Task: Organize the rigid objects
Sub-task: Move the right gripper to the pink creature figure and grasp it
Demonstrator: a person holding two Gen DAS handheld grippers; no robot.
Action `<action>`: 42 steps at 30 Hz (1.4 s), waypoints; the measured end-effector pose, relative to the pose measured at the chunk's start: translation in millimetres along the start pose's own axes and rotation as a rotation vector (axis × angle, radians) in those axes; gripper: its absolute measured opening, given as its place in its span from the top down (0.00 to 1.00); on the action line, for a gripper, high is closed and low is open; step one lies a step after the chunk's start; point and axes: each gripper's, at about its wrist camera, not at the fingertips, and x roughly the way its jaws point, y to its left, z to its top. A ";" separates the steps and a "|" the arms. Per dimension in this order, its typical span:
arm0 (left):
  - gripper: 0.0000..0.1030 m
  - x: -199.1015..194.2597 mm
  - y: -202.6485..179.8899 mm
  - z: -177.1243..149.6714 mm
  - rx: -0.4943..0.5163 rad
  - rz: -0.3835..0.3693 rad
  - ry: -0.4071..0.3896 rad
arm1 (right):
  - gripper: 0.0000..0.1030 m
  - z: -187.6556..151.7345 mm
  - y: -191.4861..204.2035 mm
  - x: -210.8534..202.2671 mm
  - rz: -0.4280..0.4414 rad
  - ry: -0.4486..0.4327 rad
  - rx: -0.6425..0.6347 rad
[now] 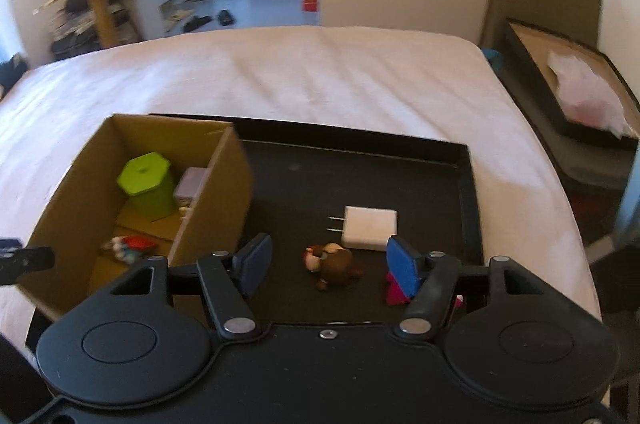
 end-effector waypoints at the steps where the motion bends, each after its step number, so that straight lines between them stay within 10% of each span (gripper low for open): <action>1: 0.38 -0.4 -1.4 0.2 0.003 0.007 -0.001 | 0.38 -0.5 -4.0 1.0 -0.012 -0.004 0.001; 21: 0.35 -3.9 -22.5 2.1 0.063 0.109 0.014 | 0.39 -3.0 -53.1 39.7 -0.088 0.090 -0.027; 42: 0.35 -10.1 -31.7 1.8 0.094 0.150 -0.004 | 0.63 -23.4 -47.5 57.7 -0.069 0.192 -0.222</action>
